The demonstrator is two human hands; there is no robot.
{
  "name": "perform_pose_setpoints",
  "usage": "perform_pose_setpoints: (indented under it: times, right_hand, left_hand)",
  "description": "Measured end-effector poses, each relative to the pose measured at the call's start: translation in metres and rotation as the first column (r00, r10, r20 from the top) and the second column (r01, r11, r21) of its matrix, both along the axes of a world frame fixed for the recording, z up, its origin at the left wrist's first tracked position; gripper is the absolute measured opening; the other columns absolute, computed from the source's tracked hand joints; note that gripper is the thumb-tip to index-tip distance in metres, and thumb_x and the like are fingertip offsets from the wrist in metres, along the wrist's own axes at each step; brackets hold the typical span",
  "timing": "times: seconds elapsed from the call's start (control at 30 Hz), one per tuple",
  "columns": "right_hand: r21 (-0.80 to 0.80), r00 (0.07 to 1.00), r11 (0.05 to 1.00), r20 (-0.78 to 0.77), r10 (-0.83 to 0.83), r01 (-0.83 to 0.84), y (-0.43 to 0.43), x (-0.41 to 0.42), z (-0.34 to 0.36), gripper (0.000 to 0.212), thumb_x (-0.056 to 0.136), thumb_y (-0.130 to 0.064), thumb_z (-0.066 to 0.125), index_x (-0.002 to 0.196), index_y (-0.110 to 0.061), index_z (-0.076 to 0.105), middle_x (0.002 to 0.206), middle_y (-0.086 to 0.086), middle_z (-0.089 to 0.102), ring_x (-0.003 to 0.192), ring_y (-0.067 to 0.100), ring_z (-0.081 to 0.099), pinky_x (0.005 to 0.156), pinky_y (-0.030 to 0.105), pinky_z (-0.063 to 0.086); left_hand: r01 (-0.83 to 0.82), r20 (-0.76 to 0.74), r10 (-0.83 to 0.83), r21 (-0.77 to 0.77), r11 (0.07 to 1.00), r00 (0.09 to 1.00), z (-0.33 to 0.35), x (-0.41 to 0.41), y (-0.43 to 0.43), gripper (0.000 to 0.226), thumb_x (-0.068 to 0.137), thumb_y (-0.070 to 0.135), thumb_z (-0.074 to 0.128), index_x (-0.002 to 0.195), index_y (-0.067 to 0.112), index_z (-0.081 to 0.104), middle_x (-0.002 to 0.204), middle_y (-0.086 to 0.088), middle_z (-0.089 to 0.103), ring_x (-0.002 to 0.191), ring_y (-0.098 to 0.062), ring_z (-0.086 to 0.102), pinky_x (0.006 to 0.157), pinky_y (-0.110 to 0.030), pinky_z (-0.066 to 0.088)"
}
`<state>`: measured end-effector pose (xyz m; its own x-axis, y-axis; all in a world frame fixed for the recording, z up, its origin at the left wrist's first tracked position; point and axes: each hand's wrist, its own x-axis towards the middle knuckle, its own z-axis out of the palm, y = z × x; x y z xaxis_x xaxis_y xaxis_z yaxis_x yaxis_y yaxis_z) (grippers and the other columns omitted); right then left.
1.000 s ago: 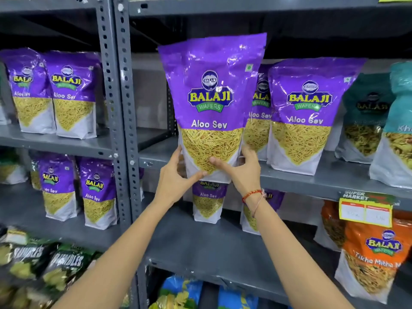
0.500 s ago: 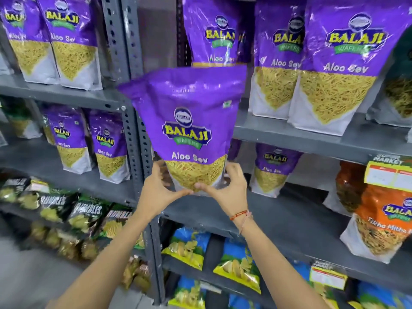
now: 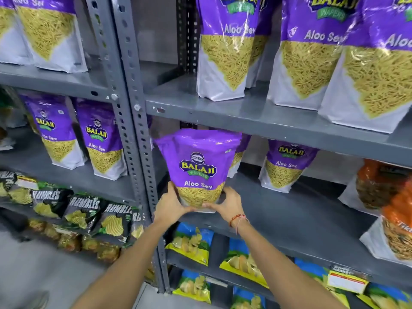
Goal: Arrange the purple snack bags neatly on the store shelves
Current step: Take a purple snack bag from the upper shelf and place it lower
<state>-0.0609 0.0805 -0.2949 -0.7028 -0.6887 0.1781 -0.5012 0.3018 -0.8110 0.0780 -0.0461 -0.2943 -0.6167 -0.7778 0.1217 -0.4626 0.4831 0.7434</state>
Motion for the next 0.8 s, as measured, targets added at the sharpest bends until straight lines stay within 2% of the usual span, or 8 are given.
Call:
perform_pose_setpoints:
  times: [0.07, 0.17, 0.3, 0.37, 0.47, 0.6, 0.67, 0.8]
  right_hand:
    - [0.022, 1.0, 1.0, 0.025, -0.006, 0.005, -0.011, -0.011, -0.003, 0.063, 0.049, -0.039, 0.089, 0.099, -0.012, 0.063, 0.092, -0.003, 0.06, 0.083, 0.013, 0.057, 0.061, 0.006, 0.038]
    - [0.055, 0.998, 0.998, 0.056, -0.014, 0.011, -0.024, -0.026, -0.005, 0.061, 0.049, -0.034, 0.09, 0.098, -0.01, 0.062, 0.089, -0.001, 0.061, 0.077, 0.013, 0.056, 0.057, 0.004, 0.041]
    - [0.127, 0.994, 0.992, 0.107, -0.018, 0.005, -0.034, -0.04, -0.014, 0.065, 0.052, -0.031, 0.09, 0.104, -0.007, 0.058, 0.09, 0.009, 0.065, 0.077, 0.02, 0.057, 0.068, 0.033, 0.051]
    - [0.157, 0.99, 0.987, 0.14, -0.006, -0.016, -0.036, -0.043, -0.019, 0.07, 0.057, -0.029, 0.088, 0.114, -0.008, 0.052, 0.093, 0.009, 0.065, 0.079, 0.019, 0.058, 0.072, 0.035, 0.053]
    - [0.187, 0.987, 0.981, 0.161, 0.022, -0.052, -0.038, -0.045, -0.02, 0.076, 0.064, -0.029, 0.084, 0.125, -0.012, 0.04, 0.11, 0.014, 0.065, 0.099, 0.028, 0.062, 0.087, 0.042, 0.052]
    - [0.259, 0.984, 0.965, 0.176, -0.001, -0.046, -0.033, -0.039, -0.011, 0.075, 0.068, -0.033, 0.081, 0.124, -0.01, 0.037, 0.129, 0.015, 0.056, 0.118, 0.033, 0.053, 0.098, 0.044, 0.046]
    - [0.274, 0.989, 0.962, 0.139, -0.044, 0.004, -0.026, -0.03, -0.003, 0.076, 0.071, -0.036, 0.077, 0.129, -0.01, 0.034, 0.134, 0.017, 0.05, 0.123, 0.034, 0.048, 0.101, 0.045, 0.044]
    - [0.203, 0.99, 0.973, -0.109, -0.093, 0.114, 0.0, 0.0, 0.033, 0.078, 0.084, -0.041, 0.063, 0.143, -0.013, 0.021, 0.141, 0.014, 0.042, 0.127, 0.032, 0.044, 0.094, 0.041, 0.044]
  left_hand:
    - [-0.01, 0.028, 0.01, 0.003, 1.0, 1.0, -0.003, -0.011, -0.008, 0.1, 0.046, 0.039, 0.09, 0.123, 0.008, 0.033, 0.113, -0.016, 0.067, 0.104, -0.037, 0.063, 0.08, -0.048, 0.053]
    - [-0.043, 0.064, 0.041, 0.022, 0.999, 0.997, -0.007, -0.026, -0.018, 0.098, 0.046, 0.041, 0.089, 0.121, 0.008, 0.034, 0.111, -0.018, 0.068, 0.103, -0.04, 0.062, 0.078, -0.046, 0.052]
    - [-0.064, 0.125, 0.058, 0.042, 0.997, 0.99, -0.021, -0.039, -0.027, 0.098, 0.048, 0.046, 0.087, 0.122, 0.011, 0.033, 0.105, -0.02, 0.069, 0.1, -0.041, 0.063, 0.074, -0.043, 0.05]
    - [-0.059, 0.142, 0.052, 0.042, 0.997, 0.988, -0.028, -0.04, -0.028, 0.093, 0.048, 0.049, 0.085, 0.117, 0.012, 0.034, 0.1, -0.021, 0.069, 0.096, -0.042, 0.064, 0.069, -0.042, 0.049]
    - [-0.039, 0.166, 0.032, 0.041, 0.998, 0.986, -0.034, -0.041, -0.032, 0.078, 0.051, 0.051, 0.082, 0.1, 0.013, 0.034, 0.096, -0.022, 0.069, 0.093, -0.042, 0.064, 0.063, -0.039, 0.044]
    - [0.008, 0.3, -0.031, 0.079, 0.997, 0.953, -0.026, -0.038, -0.036, 0.062, 0.066, 0.039, 0.078, 0.104, 0.011, 0.039, 0.111, -0.02, 0.066, 0.105, -0.039, 0.061, 0.078, -0.043, 0.05]
    - [-0.012, 0.316, -0.015, 0.084, 0.996, 0.949, -0.017, -0.031, -0.031, 0.054, 0.072, 0.037, 0.073, 0.112, 0.011, 0.049, 0.115, -0.016, 0.066, 0.109, -0.036, 0.06, 0.085, -0.043, 0.05]
    - [0.048, 0.252, -0.039, -0.03, 0.998, 0.967, 0.031, -0.017, 0.0, 0.025, 0.077, 0.038, 0.066, 0.09, 0.017, 0.069, 0.092, -0.009, 0.073, 0.095, -0.03, 0.066, 0.08, -0.041, 0.053]
